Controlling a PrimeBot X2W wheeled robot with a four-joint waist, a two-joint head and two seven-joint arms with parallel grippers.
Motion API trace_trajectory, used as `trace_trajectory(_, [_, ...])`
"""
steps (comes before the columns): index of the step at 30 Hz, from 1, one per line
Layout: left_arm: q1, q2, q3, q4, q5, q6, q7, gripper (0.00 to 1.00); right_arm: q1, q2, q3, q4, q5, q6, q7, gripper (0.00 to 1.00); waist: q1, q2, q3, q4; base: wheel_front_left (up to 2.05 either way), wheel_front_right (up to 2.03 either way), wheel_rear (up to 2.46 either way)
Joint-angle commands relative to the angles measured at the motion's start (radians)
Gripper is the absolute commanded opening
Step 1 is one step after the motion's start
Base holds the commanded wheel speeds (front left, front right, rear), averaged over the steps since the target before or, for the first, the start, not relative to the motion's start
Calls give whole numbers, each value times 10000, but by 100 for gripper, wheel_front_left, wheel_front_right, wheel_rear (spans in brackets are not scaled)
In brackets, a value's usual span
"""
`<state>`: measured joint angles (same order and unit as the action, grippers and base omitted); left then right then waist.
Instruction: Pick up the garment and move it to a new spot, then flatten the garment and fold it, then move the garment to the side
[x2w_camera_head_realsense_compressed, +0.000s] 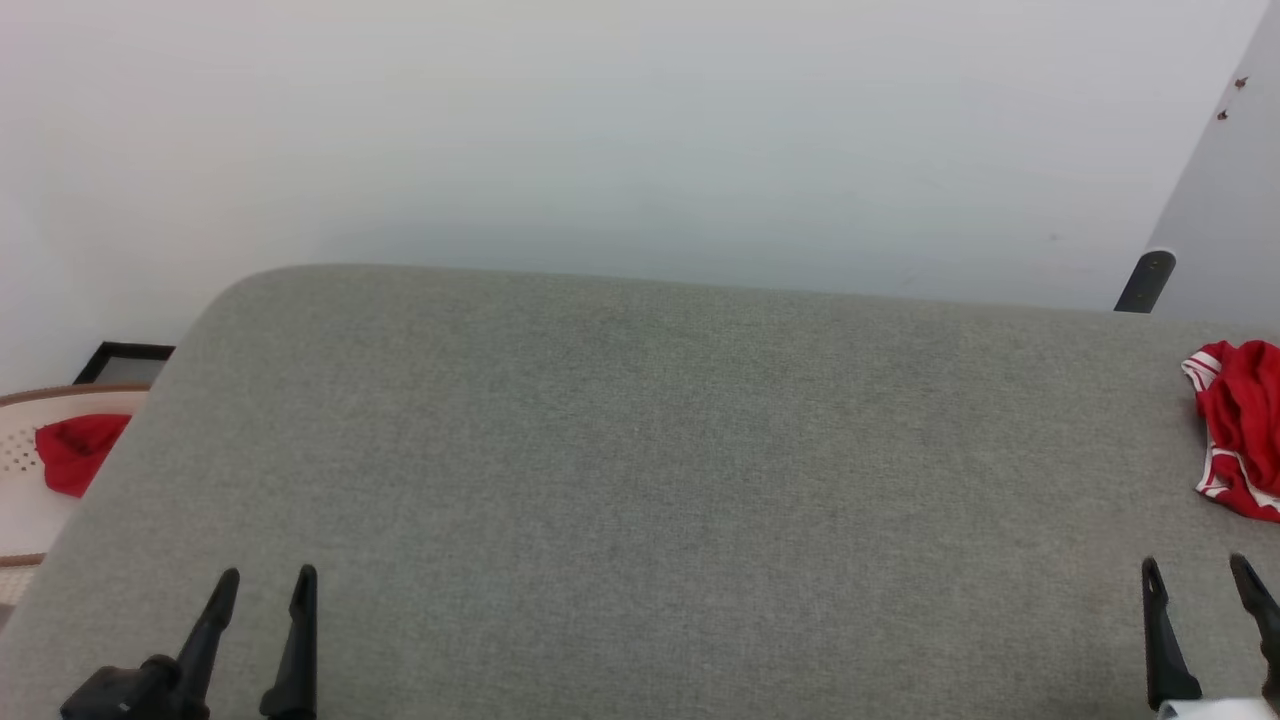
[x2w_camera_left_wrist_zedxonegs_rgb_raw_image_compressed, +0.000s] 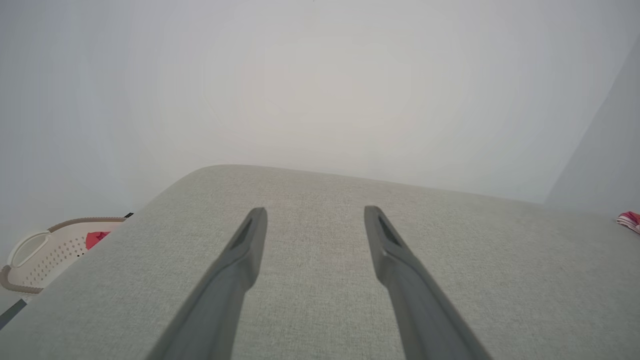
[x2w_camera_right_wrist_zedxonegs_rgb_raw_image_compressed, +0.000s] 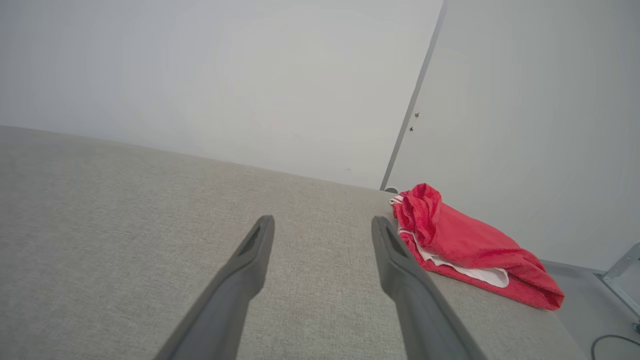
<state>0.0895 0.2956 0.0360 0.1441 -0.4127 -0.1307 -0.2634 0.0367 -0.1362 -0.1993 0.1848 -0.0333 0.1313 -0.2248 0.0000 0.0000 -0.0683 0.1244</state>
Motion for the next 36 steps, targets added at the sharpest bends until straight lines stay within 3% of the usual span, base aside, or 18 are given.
trace_trajectory(1, [66,43,-73,-32,-36,3,-4,100,303,100,-145,-186,13,-12,52,100,0,0,27,-48,0,0,0])
trace_trajectory(27, [-121,158,-312,257,-192,3,-5,100,720,328,-132,-550,28,-12,56,100,0,0,122,-366,0,0,0])
trace_trajectory(28, [-44,100,-316,271,-202,0,4,0,585,305,-146,-540,52,0,92,0,0,-1,121,-369,0,0,0])
trace_trajectory(32, [93,-162,-384,598,-292,0,38,0,541,424,-182,-134,171,0,198,0,0,0,124,-372,0,0,0])
trace_trajectory(36, [-33,-288,-314,621,-958,0,250,0,316,447,-254,19,1048,0,498,0,0,0,143,-401,0,0,0])
